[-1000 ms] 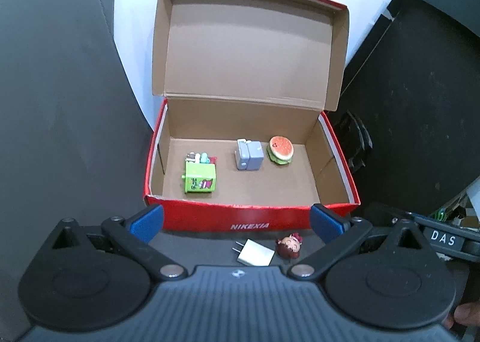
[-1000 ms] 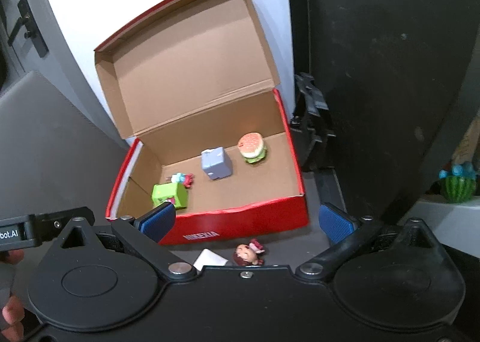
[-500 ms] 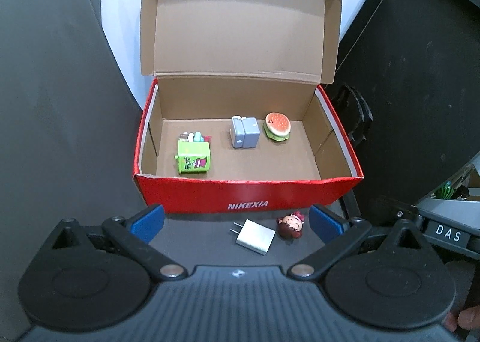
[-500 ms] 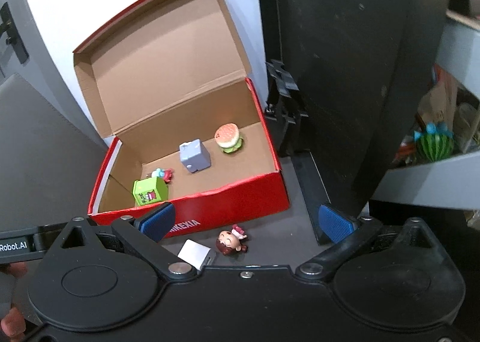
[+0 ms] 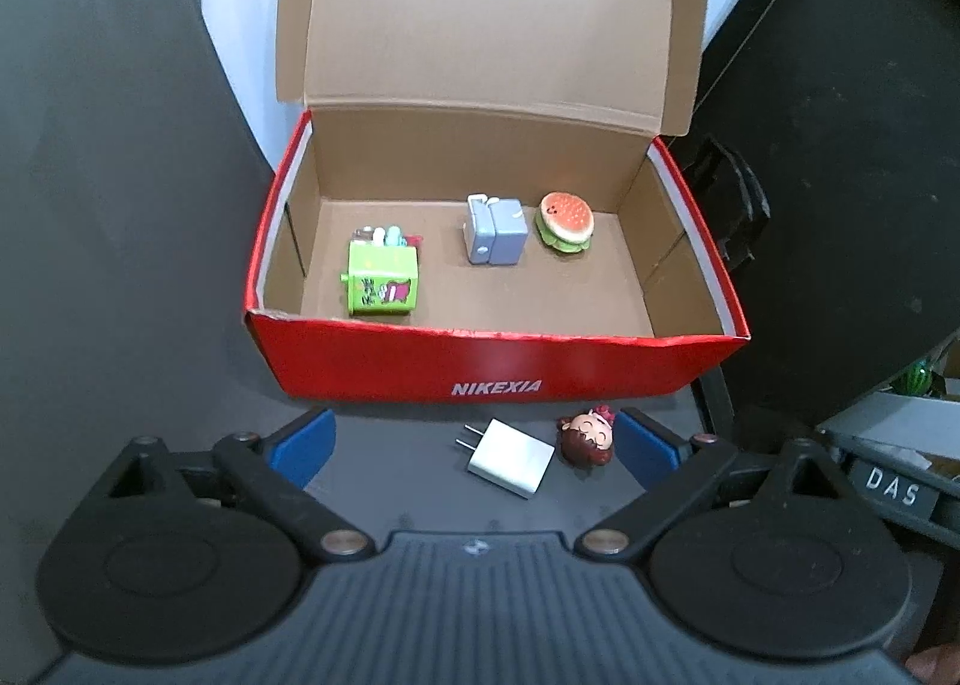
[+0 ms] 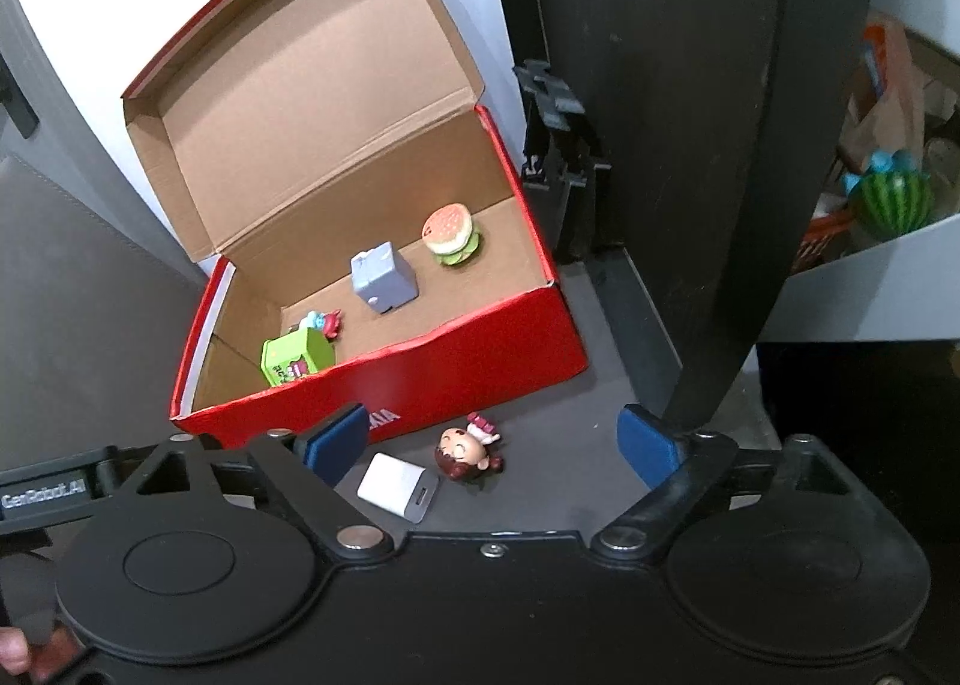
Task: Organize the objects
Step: 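Lower the left tool to the white plug charger while the right tool approaches the doll, then close the left gripper on the white plug charger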
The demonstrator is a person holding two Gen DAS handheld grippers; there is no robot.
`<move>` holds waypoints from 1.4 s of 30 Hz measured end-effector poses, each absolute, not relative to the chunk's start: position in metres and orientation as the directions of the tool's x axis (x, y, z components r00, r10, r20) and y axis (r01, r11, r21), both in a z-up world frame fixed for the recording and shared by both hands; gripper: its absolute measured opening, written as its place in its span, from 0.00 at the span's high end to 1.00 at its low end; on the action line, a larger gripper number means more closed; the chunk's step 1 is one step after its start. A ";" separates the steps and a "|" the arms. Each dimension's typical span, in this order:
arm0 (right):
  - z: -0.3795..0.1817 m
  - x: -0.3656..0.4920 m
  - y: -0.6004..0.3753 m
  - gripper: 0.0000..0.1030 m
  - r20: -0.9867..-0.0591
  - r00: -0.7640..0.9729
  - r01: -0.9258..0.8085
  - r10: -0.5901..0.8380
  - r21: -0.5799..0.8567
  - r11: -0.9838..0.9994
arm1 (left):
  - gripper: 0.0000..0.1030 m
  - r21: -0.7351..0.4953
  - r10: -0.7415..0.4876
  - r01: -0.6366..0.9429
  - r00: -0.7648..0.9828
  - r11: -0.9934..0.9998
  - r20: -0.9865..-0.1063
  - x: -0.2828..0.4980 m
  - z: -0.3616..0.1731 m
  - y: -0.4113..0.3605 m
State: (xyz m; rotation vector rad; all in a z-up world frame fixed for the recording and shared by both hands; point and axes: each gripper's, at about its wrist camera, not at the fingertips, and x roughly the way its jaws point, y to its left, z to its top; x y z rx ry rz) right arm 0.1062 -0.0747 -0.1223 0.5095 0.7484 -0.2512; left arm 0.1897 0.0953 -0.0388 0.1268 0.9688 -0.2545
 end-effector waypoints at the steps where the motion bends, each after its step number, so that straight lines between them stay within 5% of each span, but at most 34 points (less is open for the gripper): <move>1: -0.124 0.108 -0.075 0.19 -0.707 0.707 0.392 -0.035 0.350 0.851 | 0.06 -0.015 -0.159 0.264 0.532 0.964 -0.832 0.192 -0.042 0.095; 23: -0.151 0.130 -0.082 0.24 -0.760 0.649 0.390 0.027 0.363 0.846 | 0.35 -0.050 -0.117 0.163 0.430 0.985 -0.895 0.223 -0.111 0.076; 42: -0.169 0.145 -0.087 0.24 -0.799 0.600 0.402 0.034 0.339 0.850 | 0.40 -0.013 -0.054 0.104 0.401 0.995 -0.914 0.240 -0.151 0.063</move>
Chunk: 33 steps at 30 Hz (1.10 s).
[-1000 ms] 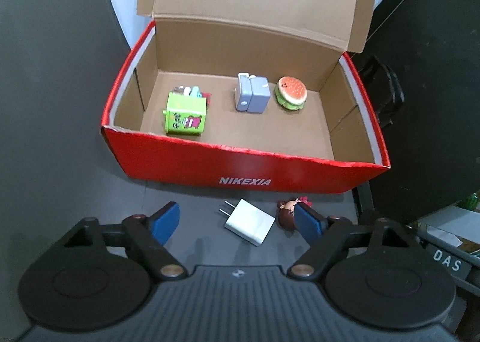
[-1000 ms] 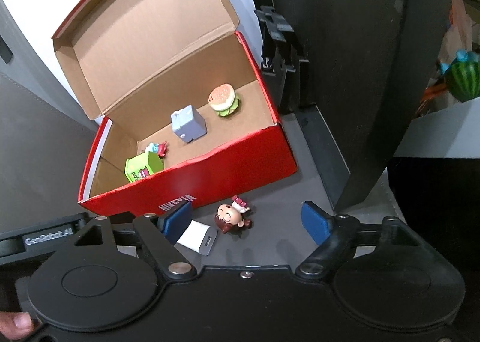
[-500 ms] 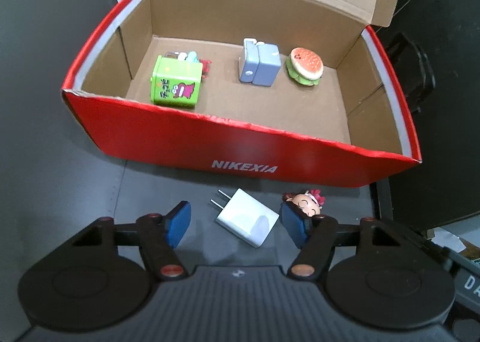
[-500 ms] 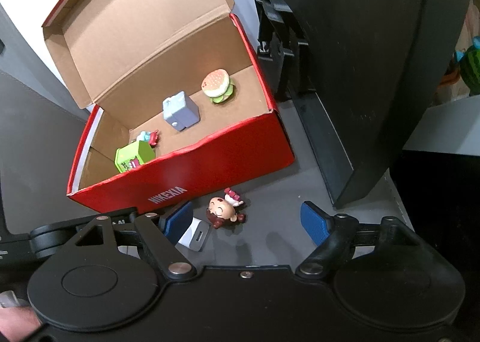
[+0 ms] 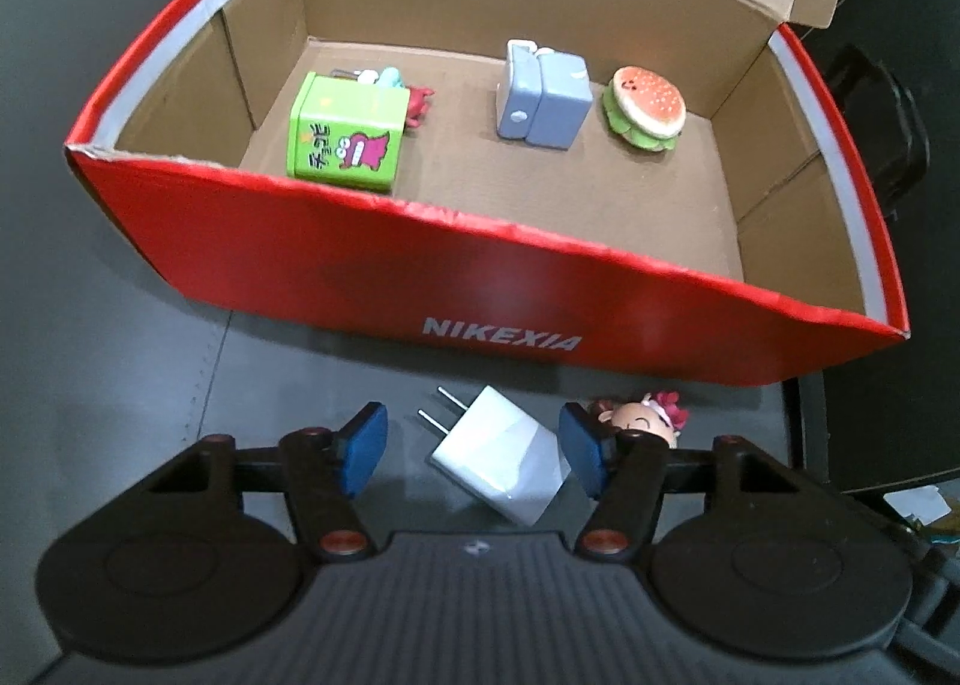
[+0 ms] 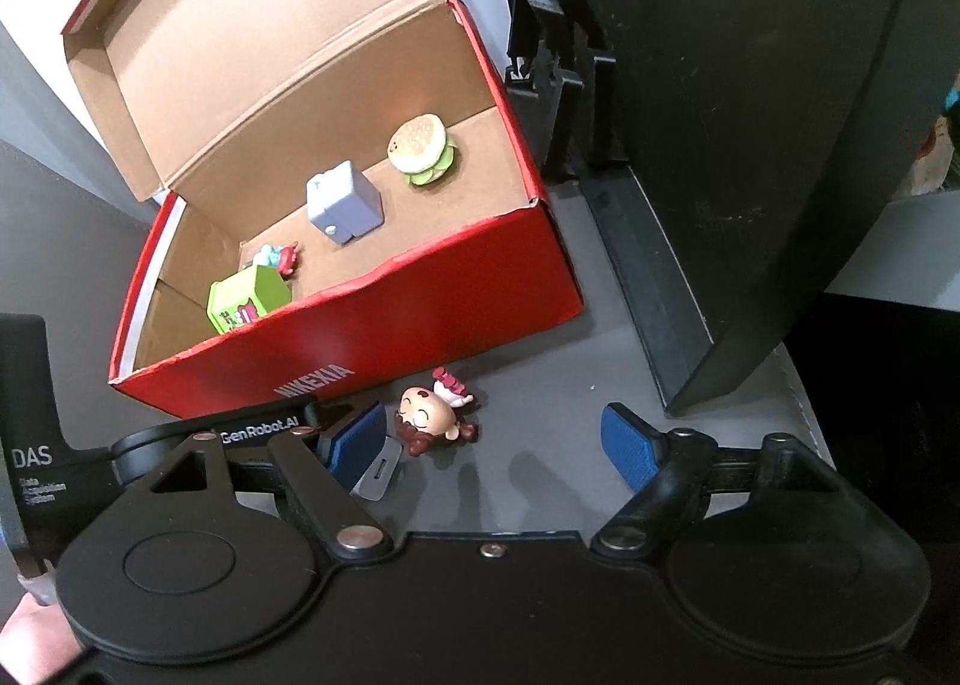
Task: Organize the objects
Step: 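Close the left gripper on the white plug charger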
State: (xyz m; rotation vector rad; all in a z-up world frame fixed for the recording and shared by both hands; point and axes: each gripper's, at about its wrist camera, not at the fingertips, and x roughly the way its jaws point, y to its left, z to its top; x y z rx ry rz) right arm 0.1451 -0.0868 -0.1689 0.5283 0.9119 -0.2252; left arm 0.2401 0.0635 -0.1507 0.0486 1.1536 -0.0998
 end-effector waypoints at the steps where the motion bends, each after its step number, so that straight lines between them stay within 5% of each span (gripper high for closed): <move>1: -0.170 0.146 -0.086 0.24 -0.801 0.598 0.401 0.035 0.336 0.852 | 0.40 -0.012 -0.052 0.102 0.400 0.995 -0.915 0.240 -0.152 0.063; 23: -0.192 0.175 -0.079 0.27 -0.842 0.538 0.371 0.042 0.281 0.885 | 0.41 0.007 -0.031 0.107 0.353 0.994 -0.935 0.254 -0.165 0.062; 33: -0.195 0.177 -0.076 0.30 -0.847 0.530 0.351 0.047 0.269 0.897 | 0.53 0.043 0.015 0.075 0.342 0.996 -0.940 0.247 -0.162 0.080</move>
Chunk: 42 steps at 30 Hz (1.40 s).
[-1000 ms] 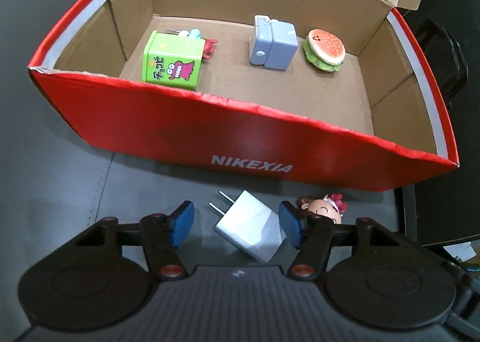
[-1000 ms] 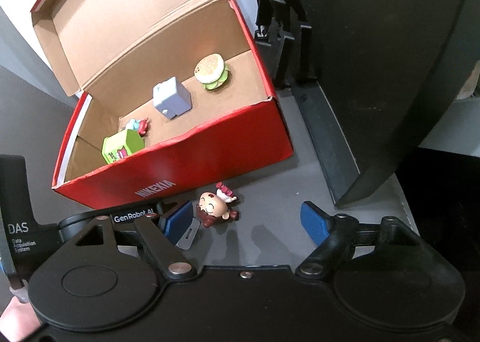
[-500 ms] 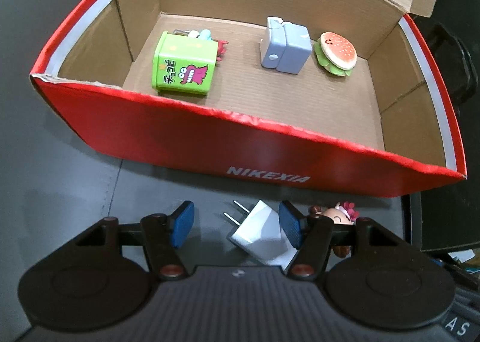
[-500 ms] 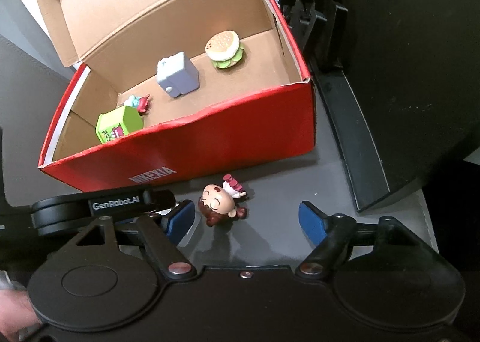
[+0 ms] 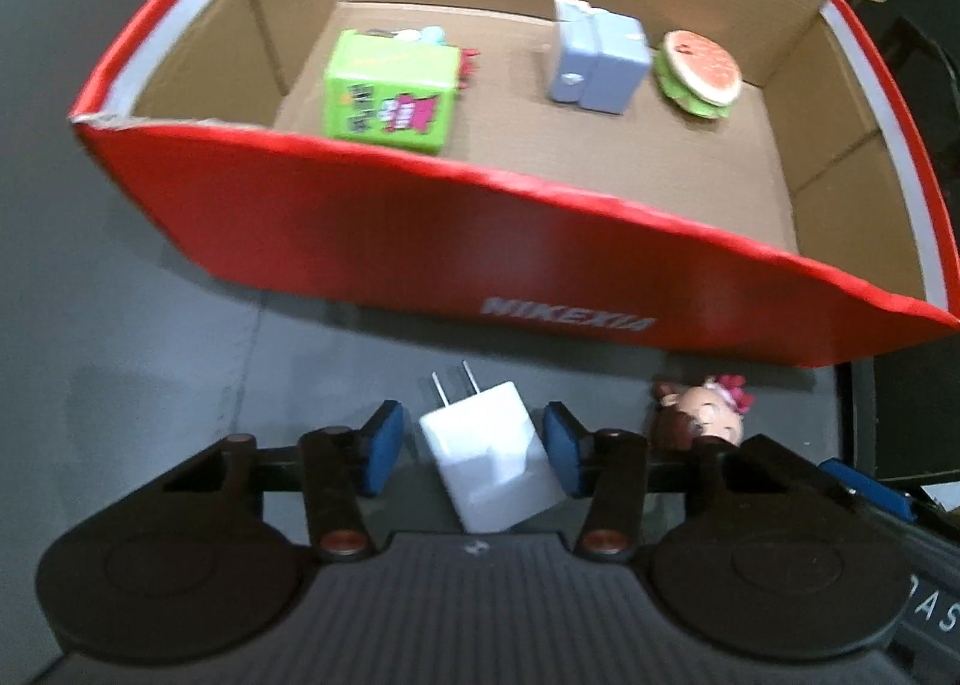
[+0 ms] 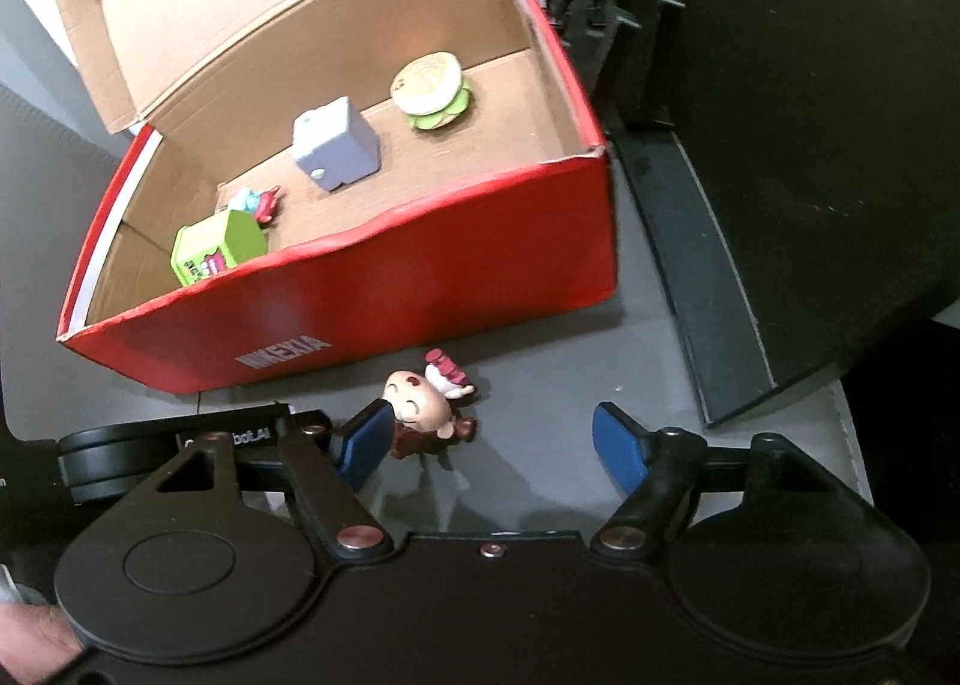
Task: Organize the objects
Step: 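Close the left gripper on the white plug charger, then close the right gripper on the brown-haired doll figure while the left tool holds the charger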
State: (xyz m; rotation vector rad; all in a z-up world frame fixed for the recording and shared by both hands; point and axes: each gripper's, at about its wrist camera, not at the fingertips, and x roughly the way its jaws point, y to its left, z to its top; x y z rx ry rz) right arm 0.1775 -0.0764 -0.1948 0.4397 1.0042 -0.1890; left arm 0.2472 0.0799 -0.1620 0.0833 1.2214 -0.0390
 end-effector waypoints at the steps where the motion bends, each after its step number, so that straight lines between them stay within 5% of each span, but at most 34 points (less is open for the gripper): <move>1: -0.194 0.178 -0.075 0.30 -0.846 0.530 0.345 0.047 0.266 0.900 | 0.55 0.043 0.017 0.069 0.340 0.997 -0.940 0.247 -0.161 0.083; 5: -0.194 0.183 -0.071 0.30 -0.846 0.530 0.319 0.052 0.256 0.913 | 0.65 0.040 0.019 0.056 0.336 0.998 -0.942 0.245 -0.159 0.094; 42: -0.213 0.226 -0.020 0.29 -0.864 0.501 0.016 -0.044 -0.042 0.999 | 0.64 0.126 0.091 0.100 0.297 0.987 -0.951 0.239 -0.160 0.108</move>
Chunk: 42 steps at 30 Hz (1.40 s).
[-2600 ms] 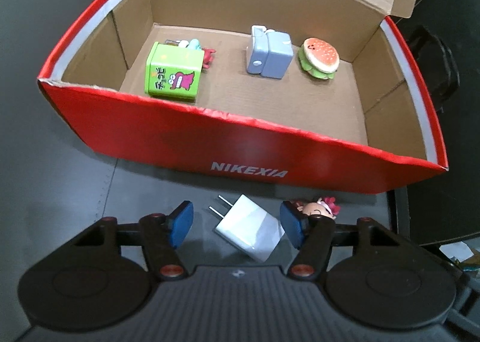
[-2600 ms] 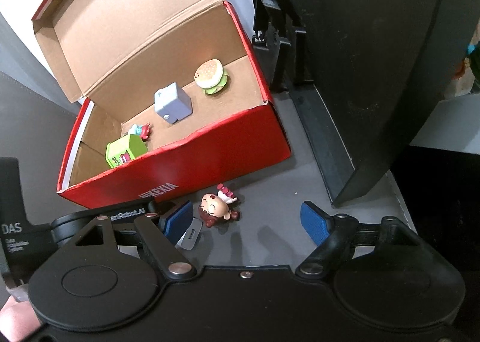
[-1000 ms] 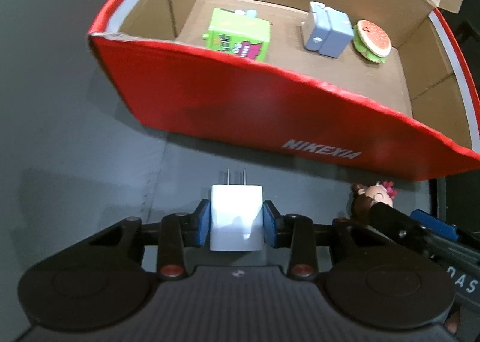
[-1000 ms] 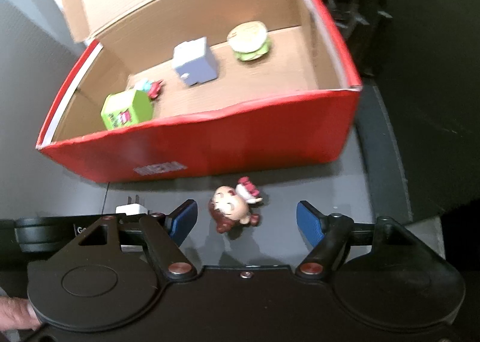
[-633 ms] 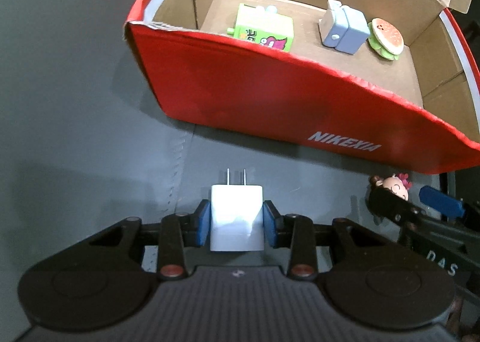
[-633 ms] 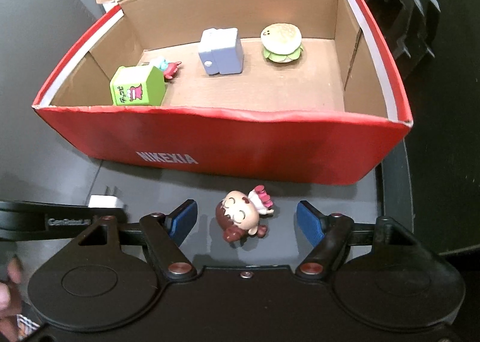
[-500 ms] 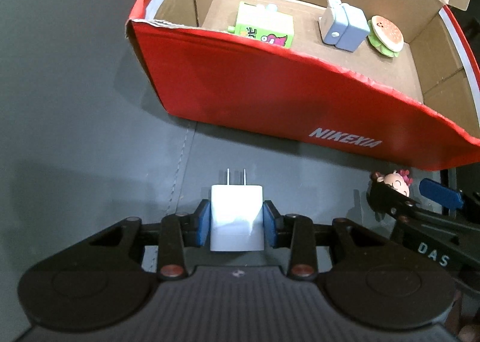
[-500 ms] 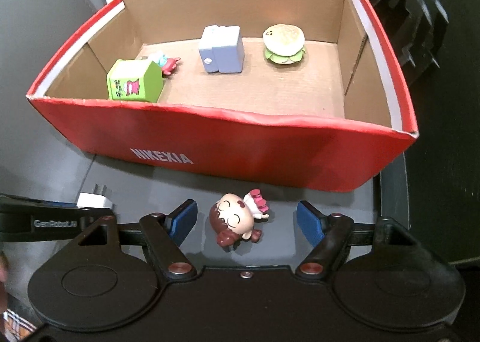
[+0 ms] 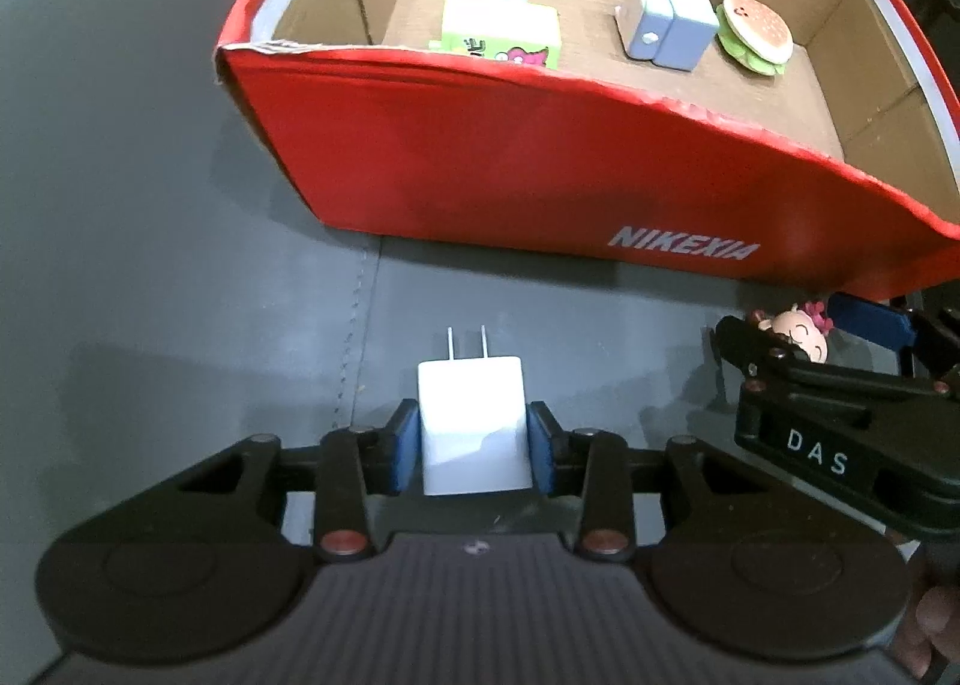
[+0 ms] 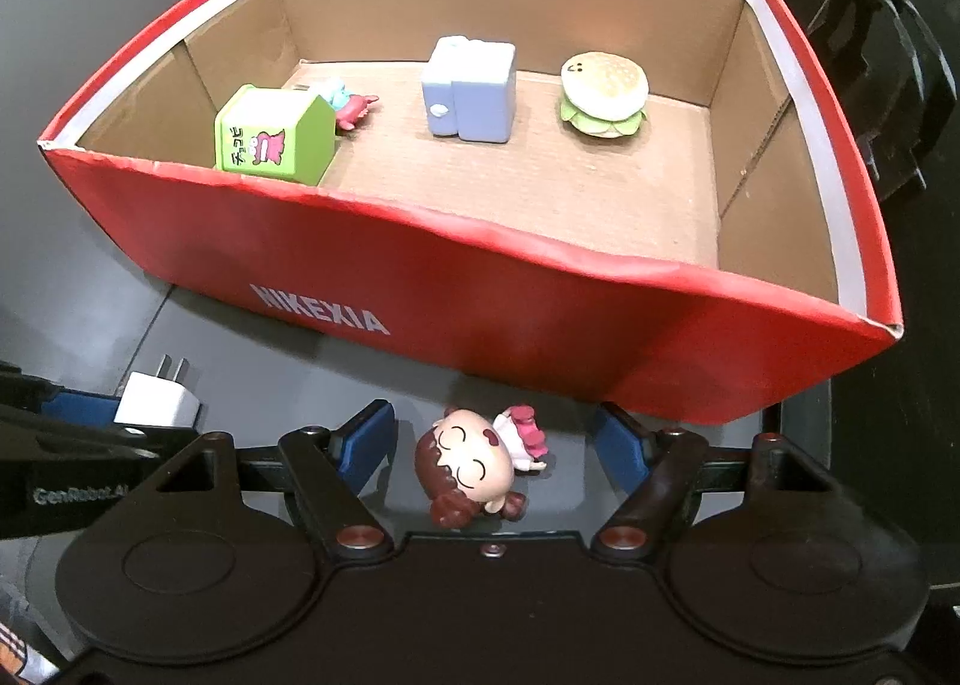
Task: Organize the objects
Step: 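Close the right gripper on the brown-haired doll figure while the left tool holds the charger, then carry the charger with the left gripper and doll with the right gripper into the shoebox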
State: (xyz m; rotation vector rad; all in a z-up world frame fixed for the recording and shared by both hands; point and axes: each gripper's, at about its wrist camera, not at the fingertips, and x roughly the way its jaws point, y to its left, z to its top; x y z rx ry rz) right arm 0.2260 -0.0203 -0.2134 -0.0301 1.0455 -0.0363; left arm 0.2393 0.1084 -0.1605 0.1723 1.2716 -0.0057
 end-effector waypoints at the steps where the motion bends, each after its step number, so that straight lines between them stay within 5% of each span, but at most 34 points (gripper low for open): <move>1: -0.214 0.226 -0.020 0.29 -0.864 0.501 0.013 -0.046 -0.045 0.999 | 0.65 0.128 0.090 0.109 0.302 0.986 -0.949 0.238 -0.161 0.108; 4: -0.217 0.226 -0.015 0.35 -0.873 0.486 0.000 -0.043 -0.049 0.999 | 0.65 0.126 0.087 0.110 0.307 0.986 -0.948 0.235 -0.160 0.109; 7: -0.213 0.223 -0.013 0.57 -0.872 0.488 -0.012 -0.044 -0.057 0.998 | 0.65 0.115 0.078 0.097 0.325 0.989 -0.942 0.230 -0.156 0.113; 22: -0.192 0.206 -0.019 0.57 -0.886 0.464 0.074 -0.005 0.034 0.997 | 0.65 0.083 0.024 0.128 0.402 0.988 -0.915 0.216 -0.117 0.116; 42: -0.129 0.171 -0.030 0.57 -0.795 0.604 0.139 0.055 0.173 0.975 | 0.65 0.058 -0.053 0.189 0.532 0.980 -0.845 0.190 -0.057 0.106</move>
